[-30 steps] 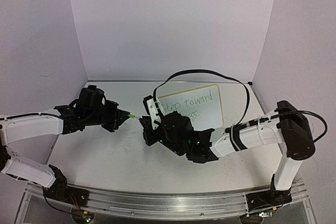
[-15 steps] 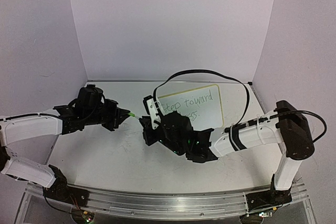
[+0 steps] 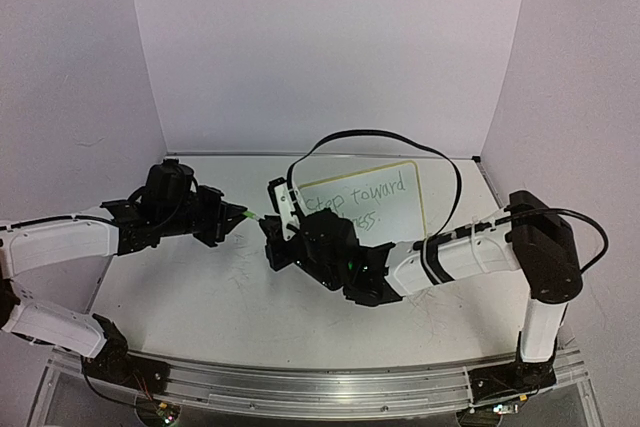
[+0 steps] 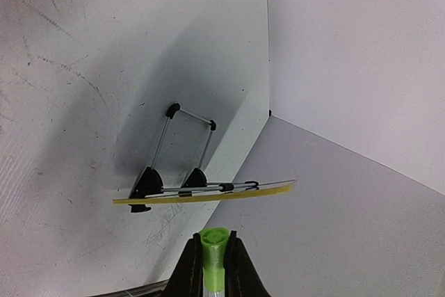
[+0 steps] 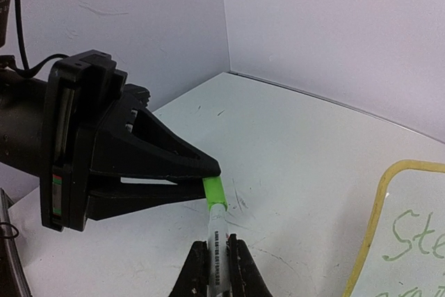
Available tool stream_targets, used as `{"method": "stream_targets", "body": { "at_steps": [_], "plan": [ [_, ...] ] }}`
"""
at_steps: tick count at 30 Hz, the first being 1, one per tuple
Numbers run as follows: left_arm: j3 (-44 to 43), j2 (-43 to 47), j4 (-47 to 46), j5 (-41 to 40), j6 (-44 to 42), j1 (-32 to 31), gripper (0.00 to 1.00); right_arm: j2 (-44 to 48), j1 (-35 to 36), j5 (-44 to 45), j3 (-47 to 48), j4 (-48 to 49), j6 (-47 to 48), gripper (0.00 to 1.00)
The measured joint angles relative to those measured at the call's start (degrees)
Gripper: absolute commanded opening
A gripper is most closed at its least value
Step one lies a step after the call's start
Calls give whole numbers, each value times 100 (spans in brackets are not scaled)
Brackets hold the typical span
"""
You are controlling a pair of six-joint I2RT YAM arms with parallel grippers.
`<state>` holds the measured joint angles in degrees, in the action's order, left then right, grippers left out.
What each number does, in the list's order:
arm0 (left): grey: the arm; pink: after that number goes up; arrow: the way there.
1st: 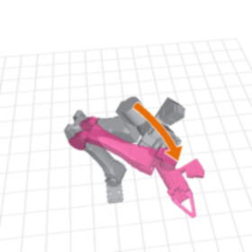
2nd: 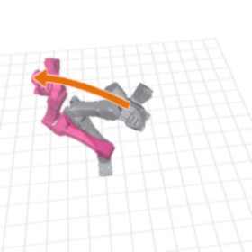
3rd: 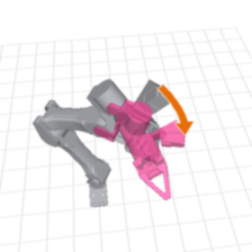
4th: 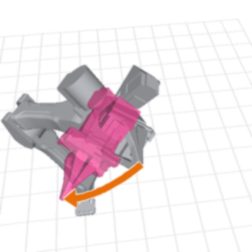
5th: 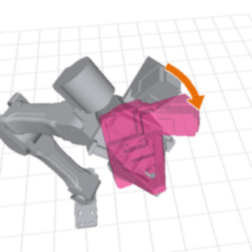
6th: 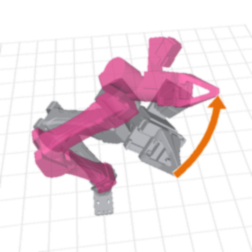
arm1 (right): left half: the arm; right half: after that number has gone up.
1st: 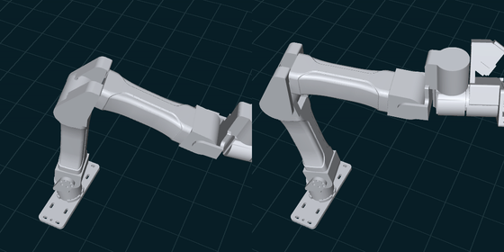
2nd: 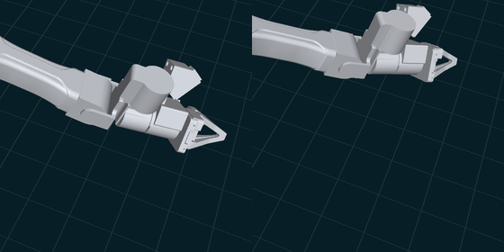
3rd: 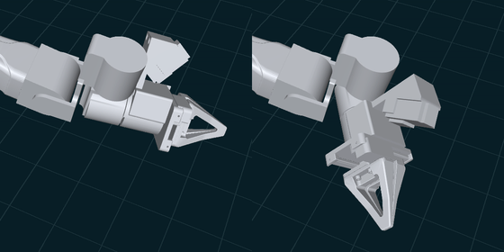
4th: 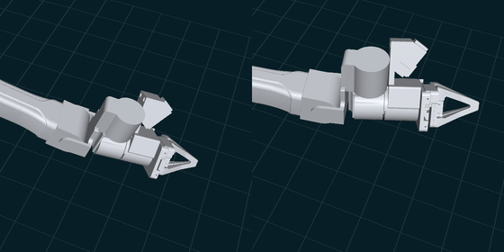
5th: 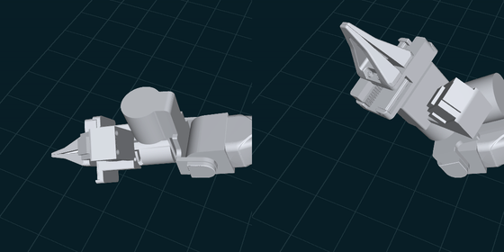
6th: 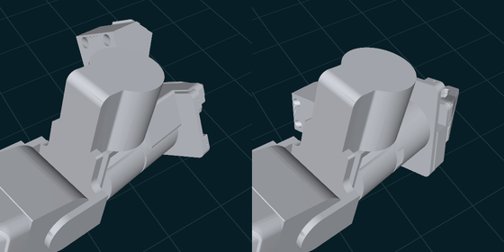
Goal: Write a sentence on the whiteboard
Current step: Insert the whiteboard marker without the cap into the center of the board, then put down the whiteboard marker at the corner of the board.
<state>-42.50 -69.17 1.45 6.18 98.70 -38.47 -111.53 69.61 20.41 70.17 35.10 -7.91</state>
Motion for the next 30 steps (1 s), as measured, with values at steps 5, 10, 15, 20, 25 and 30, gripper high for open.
{"method": "stream_targets", "body": {
  "at_steps": [5,10,15,20,25,30],
  "plan": [
    [1,0,-82,-349,-301,67,0,-454,-66,-1,444,255,36,0],
    [16,7,-229,-705,-611,18,0,-925,-187,-220,914,557,0,0],
    [185,181,-515,-951,-752,25,0,-1046,-311,-586,942,986,-59,0],
    [288,560,-553,-1298,-870,32,0,-1348,-327,-755,1282,1426,61,0],
    [317,641,-583,-1812,-943,70,0,-1788,-398,-1052,1856,1595,70,0],
    [363,799,-644,-2133,-999,71,0,-1952,-430,-1254,2243,1505,285,0]
  ]
}}
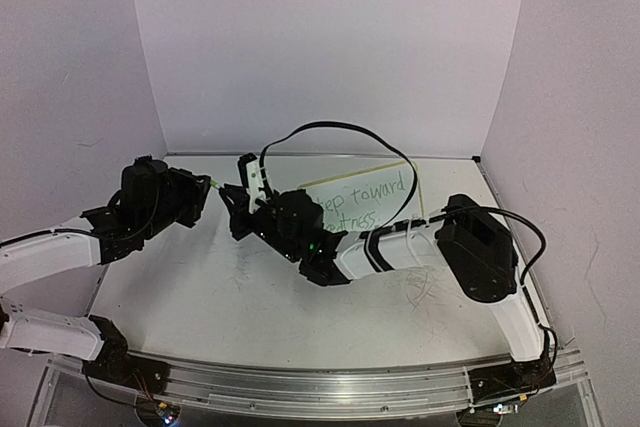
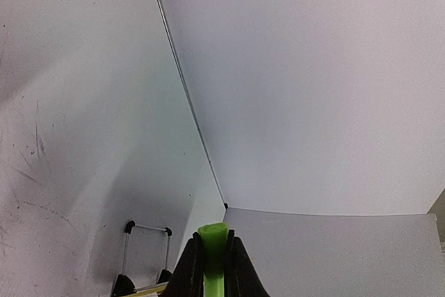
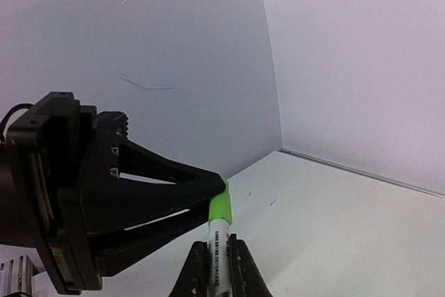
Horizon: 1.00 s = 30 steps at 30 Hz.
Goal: Write a sentence on the whiteboard
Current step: Put down the whiteboard marker at the corner of the board.
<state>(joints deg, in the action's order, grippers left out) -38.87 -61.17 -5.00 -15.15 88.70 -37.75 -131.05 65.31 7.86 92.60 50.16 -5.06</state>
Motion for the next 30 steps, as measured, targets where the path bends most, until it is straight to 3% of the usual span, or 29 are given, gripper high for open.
{"method": "stream_targets", "body": {
  "at_steps": [7,14,19,21,24,28,30],
  "plan": [
    [0,52,-162,-542,-19,6,0,-238,20,21,820,-664,522,0],
    [1,59,-150,-669,-38,6,0,-273,23,4,977,-899,673,0],
    [42,185,-44,-192,-315,-254,0,625,21,-113,-369,-744,508,0],
    [30,258,-86,152,-442,-441,16,1253,20,-140,-1079,-804,375,0],
    [-69,348,-129,650,-709,-603,60,2002,6,-122,-1716,-869,220,0],
    [-277,348,-157,957,-1137,-628,98,2558,-14,-31,-2013,-862,105,0],
    [-357,363,-162,963,-1378,-619,99,2853,-14,58,-2280,-902,43,0]
  ]
}}
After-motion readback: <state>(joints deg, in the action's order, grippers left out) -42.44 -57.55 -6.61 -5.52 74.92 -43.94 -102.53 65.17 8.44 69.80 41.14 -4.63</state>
